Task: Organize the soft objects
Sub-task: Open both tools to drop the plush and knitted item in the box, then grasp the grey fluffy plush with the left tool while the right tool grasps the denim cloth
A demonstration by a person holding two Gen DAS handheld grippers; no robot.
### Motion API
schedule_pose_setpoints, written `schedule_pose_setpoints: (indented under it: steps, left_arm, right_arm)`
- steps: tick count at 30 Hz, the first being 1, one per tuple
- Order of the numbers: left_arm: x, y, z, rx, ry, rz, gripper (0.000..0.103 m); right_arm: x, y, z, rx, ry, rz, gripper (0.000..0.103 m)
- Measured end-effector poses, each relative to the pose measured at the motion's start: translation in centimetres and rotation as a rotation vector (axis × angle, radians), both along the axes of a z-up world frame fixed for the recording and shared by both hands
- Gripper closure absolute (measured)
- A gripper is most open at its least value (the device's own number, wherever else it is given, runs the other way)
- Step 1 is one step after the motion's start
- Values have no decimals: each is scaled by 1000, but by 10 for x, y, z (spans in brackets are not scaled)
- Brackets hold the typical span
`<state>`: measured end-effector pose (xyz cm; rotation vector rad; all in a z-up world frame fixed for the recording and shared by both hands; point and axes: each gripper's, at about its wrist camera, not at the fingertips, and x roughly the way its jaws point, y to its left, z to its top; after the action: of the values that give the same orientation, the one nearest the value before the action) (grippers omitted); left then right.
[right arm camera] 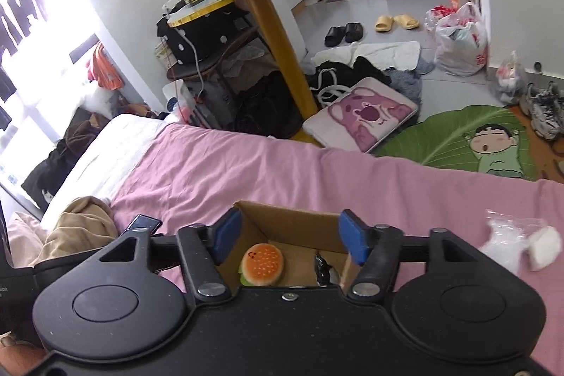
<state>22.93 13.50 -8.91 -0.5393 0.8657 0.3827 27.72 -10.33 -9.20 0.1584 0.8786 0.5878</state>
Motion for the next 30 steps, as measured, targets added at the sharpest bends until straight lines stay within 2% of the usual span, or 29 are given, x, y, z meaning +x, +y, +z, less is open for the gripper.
schedule_pose_setpoints:
  steps: [5, 9, 16, 27, 30]
  left_arm:
    - [-8, -3, 7, -9, 12, 6, 9]
    - [-17, -13, 17, 29, -7, -17, 1]
    - [-30, -36, 32, 75, -15, -64, 1]
    - [-47, -70, 42, 64, -43, -109, 0]
    - [-48, -82, 43, 63, -37, -127, 0]
  right_arm:
    - [-8, -16, 10, -33, -29, -9, 27]
    - [-15, -29, 16, -44, -36, -17, 22]
    - [-26, -59, 27, -10, -31, 11, 10]
    - [-35, -115, 23, -31, -20, -49, 5]
    - [-37, -128, 20, -10, 0, -62, 3]
